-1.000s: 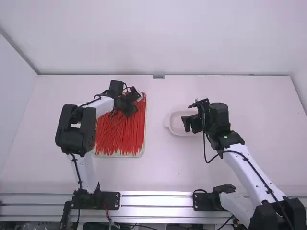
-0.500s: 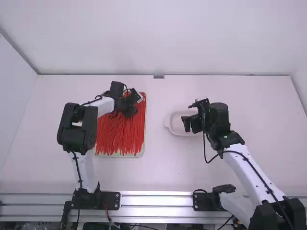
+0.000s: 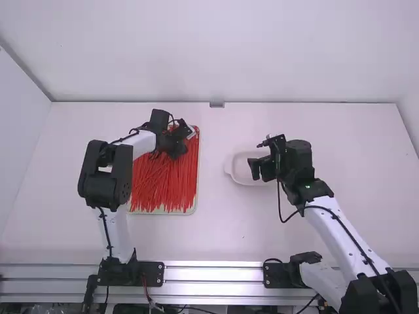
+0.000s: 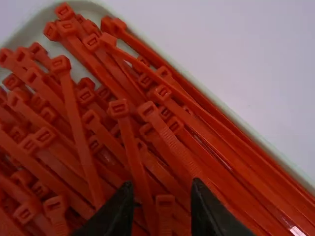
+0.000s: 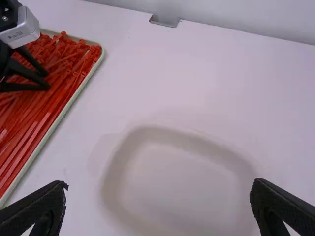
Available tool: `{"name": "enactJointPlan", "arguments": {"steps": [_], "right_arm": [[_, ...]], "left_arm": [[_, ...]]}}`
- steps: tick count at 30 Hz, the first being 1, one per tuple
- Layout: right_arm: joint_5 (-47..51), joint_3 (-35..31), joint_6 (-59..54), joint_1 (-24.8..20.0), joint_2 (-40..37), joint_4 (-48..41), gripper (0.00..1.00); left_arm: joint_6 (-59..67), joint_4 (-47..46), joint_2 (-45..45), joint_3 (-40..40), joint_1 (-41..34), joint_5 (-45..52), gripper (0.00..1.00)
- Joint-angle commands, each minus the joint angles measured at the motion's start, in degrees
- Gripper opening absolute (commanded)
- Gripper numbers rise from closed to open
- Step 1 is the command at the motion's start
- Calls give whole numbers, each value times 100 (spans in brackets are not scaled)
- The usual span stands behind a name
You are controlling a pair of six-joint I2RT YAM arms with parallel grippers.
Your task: Fasten the cable tie
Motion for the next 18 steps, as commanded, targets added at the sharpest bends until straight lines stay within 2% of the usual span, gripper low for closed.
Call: {"name": "enactJointPlan", "arguments": {"steps": [1, 7, 13, 18], "right_arm": [[26, 190, 2, 0, 44, 52, 100], [26, 190, 4, 0, 44, 92, 100], [22, 190, 4, 2, 44, 85, 100], [24, 190, 24, 2, 44, 85, 100]], "left_arm": [[-22, -59, 37, 118, 35, -66, 30], [-20, -122, 37, 118, 35, -63, 29], [-22, -144, 37, 118, 35, -66, 14], [-20, -186, 37, 118, 35, -66, 13]]}}
